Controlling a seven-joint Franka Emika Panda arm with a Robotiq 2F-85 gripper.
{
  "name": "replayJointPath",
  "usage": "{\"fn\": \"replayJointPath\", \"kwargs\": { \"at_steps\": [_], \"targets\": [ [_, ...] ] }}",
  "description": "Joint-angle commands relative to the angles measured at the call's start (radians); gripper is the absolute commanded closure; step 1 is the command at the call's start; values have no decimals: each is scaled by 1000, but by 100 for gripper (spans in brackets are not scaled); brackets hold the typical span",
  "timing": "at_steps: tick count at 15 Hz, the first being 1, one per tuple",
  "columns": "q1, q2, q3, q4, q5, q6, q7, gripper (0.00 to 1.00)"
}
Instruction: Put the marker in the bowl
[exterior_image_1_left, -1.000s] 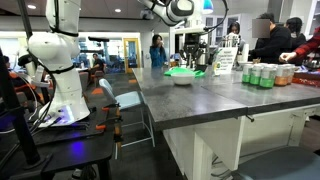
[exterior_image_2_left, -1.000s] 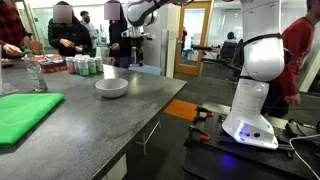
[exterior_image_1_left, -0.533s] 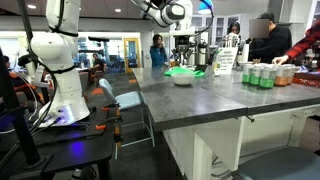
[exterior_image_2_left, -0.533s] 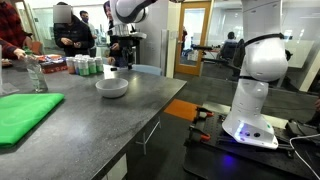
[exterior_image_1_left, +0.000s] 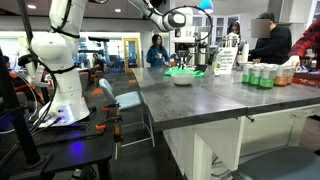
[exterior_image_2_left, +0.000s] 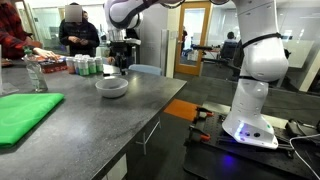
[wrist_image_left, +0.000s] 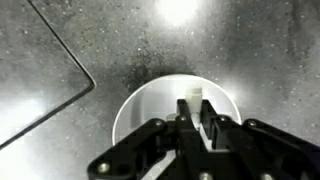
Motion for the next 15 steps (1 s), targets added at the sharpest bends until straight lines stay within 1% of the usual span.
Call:
{"fn": "replayJointPath", "kwargs": {
  "at_steps": [1, 2, 3, 4, 7, 9, 10, 15],
  "targets": [
    [-7, 18, 14, 29, 21, 20, -30, 56],
    [-7, 18, 14, 32, 18, 17, -30, 55],
    [-8, 15, 14, 33, 15, 9, -32, 49],
    [-8, 12, 11, 34, 15, 5, -20, 42],
    [-21, -14, 10, 23, 29, 4, -17, 18],
    [-30, -43, 12, 6, 43, 8, -24, 5],
    [-35, -55, 15, 3, 59, 3, -32, 0],
    [-33, -112, 13, -14, 109, -3, -76, 0]
  ]
}}
